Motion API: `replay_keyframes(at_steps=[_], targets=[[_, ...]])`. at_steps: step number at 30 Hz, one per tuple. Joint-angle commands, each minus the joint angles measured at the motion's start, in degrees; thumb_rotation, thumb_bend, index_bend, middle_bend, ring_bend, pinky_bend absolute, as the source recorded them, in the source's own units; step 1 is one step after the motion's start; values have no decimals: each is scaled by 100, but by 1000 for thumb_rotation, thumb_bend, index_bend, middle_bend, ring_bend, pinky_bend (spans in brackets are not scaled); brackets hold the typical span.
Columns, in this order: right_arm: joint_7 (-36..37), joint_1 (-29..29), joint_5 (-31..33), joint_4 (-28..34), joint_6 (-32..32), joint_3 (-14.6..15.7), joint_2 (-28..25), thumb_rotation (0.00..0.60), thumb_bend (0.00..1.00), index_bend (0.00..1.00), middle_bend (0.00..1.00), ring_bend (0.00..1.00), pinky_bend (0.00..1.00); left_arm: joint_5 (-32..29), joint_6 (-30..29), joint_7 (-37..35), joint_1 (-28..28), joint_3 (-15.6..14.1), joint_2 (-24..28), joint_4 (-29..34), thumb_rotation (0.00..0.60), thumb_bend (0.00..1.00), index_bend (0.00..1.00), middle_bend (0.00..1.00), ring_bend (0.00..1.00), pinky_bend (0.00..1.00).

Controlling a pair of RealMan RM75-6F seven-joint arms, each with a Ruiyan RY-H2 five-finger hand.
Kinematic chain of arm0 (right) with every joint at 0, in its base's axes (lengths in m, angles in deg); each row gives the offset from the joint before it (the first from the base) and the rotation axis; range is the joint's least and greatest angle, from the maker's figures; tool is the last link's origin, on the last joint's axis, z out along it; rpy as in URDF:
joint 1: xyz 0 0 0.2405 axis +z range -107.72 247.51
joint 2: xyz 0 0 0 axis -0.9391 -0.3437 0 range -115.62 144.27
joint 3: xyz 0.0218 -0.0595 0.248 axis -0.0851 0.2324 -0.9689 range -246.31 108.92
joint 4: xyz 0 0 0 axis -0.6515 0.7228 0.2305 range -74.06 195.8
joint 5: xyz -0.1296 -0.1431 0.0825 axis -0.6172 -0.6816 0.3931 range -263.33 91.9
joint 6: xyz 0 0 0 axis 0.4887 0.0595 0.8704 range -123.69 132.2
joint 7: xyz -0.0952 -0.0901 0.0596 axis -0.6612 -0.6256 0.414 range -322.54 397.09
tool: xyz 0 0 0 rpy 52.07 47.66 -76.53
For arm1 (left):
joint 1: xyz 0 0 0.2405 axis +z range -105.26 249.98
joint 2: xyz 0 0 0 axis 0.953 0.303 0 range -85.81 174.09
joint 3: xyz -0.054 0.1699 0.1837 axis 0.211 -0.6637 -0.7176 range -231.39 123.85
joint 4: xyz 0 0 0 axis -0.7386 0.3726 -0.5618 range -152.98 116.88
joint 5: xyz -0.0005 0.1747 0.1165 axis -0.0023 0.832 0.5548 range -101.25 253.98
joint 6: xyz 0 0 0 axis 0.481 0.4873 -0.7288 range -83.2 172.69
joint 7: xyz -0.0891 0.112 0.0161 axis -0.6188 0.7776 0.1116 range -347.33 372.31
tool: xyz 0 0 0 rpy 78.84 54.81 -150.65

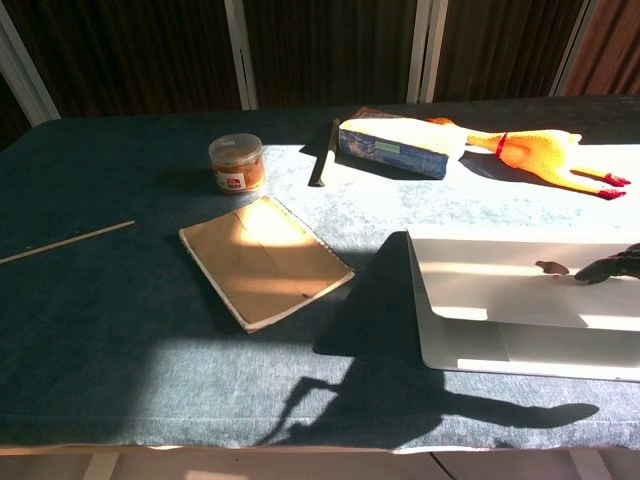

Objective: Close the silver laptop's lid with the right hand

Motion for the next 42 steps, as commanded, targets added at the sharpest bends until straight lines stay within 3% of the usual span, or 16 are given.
replay_keyframes(at_steps=[1, 8, 17, 19, 26, 30, 33, 36, 42], targets=[[71, -26, -50, -134, -27, 34, 117, 600, 100, 0, 121, 83, 209, 1, 8, -17, 0, -4, -16, -18, 600, 42, 0, 103, 0, 93], [406, -56, -70, -756, -190, 104, 590, 600, 99, 0, 117, 83, 210, 49, 65, 77, 27, -65, -196, -235, 600, 42, 0, 103, 0, 93], [582, -84, -116, -919, -162, 147, 679, 600, 99, 0, 110, 83, 209, 103, 80, 30, 18, -89, -277, -322, 600, 42, 0, 103, 0, 93], [683, -167, -269, -821, 168, 122, 579, 600, 99, 0, 108, 83, 209, 124, 17, 32, 33, -80, -268, -307, 600, 42, 0, 103, 0, 93], [1010, -918, -1067, -781, 2432, -78, 273, 600, 99, 0, 62, 21, 165, 240, -398, -4, 134, 4, -291, -217, 600, 43, 0, 103, 0, 93], [766, -1584, -860, -701, 3366, -122, 228, 600, 99, 0, 0, 0, 54, 147, -489, 248, 257, 12, -340, -57, 600, 45, 0, 75, 0, 93], [887, -2055, -706, -965, 4016, -193, 500, 600, 100, 0, 0, 0, 7, -207, -557, 782, 449, 98, -501, 176, 600, 48, 0, 24, 0, 93], [1069, -2353, -483, -1323, 4308, -272, 764, 600, 99, 0, 0, 0, 0, -322, -714, 1174, 587, 164, -860, 147, 600, 49, 0, 18, 0, 93], [1142, -2449, -395, -1359, 4499, -514, 840, 600, 99, 0, 0, 0, 0, -41, -772, 951, 560, 106, -1009, 7, 600, 50, 0, 19, 0, 93]])
